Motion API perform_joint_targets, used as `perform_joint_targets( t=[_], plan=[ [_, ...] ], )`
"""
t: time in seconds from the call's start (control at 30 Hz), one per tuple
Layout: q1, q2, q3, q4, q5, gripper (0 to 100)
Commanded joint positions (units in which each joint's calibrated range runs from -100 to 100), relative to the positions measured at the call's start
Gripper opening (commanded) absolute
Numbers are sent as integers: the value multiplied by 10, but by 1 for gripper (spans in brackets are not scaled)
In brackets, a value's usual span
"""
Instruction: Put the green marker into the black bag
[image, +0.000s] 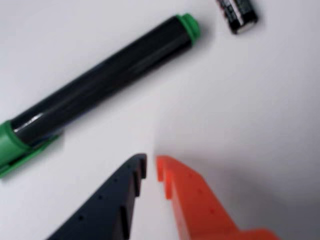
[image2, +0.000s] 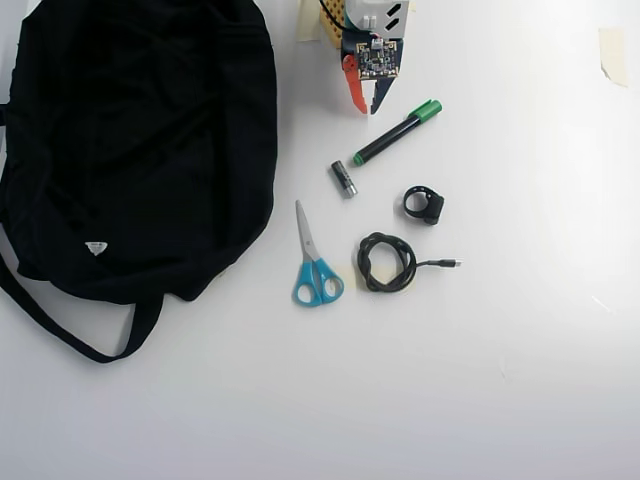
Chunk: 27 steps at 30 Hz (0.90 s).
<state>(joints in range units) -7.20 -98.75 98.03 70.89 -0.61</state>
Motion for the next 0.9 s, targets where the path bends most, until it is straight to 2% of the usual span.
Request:
perform_joint_targets(
  t=[0.0,0.6,0.87],
  plan=[
    [2,-4,12,16,1,2],
    [2,-3,12,3,2,2],
    [2,63,-69,-190,-2,2]
  ],
)
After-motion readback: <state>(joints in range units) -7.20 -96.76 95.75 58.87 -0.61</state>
